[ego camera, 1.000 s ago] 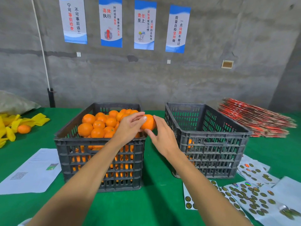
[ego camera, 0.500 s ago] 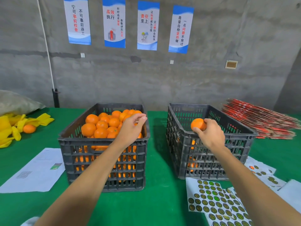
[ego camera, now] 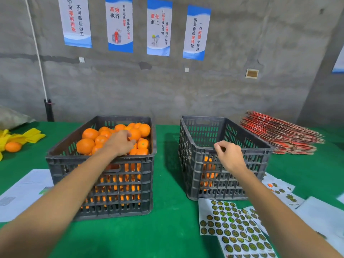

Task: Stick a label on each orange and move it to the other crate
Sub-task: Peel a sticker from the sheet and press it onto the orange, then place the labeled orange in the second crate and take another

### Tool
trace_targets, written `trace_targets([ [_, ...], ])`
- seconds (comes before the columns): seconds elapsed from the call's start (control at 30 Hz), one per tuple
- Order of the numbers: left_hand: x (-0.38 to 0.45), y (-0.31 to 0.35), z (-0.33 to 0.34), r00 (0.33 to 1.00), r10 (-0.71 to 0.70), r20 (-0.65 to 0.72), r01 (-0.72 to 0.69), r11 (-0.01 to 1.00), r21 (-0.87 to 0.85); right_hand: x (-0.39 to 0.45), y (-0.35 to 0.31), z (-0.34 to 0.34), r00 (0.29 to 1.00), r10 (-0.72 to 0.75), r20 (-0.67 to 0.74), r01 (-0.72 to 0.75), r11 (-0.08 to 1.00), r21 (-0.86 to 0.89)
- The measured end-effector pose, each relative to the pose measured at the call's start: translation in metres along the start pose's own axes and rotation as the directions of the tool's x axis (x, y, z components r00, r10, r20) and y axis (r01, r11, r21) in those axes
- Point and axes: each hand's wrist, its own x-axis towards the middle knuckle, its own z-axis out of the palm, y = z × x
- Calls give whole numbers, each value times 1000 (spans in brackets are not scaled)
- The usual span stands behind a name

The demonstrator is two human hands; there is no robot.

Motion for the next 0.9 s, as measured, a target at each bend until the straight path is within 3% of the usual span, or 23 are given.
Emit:
trace_targets([
  [0.1,8,-38,-20,962,-254,102,214,931,294,-22,12,6,938,-308,-157,271,938,-217],
  [0.17,14,-54,-25,933,-309,187,225,902,369,-36,19,13,870,-475,-129,406,841,-358],
  [0.2,17,-57,-27,925,-313,216,212,897,388,-43,22,17,875,-480,-69,424,826,-372],
  [0.3,26,-67,-27,907,-357,222,233,866,442,-58,32,32,934,-269,236,338,881,-331],
  [0.37,31,-77,-25,892,-387,234,250,853,458,-67,42,43,883,-92,461,269,903,-334],
  [0.47,39,-91,-19,893,-379,242,235,853,467,-77,50,53,744,114,658,153,930,-334],
  [0.6,43,-91,-14,949,-296,111,216,863,456,-91,57,59,627,236,742,59,936,-347],
  [0.77,37,-77,-14,959,-254,-124,280,913,296,-110,57,64,625,226,748,69,938,-340],
  [0.9,21,-53,-16,931,-19,-364,48,996,71,-113,53,66,647,236,725,50,936,-349],
])
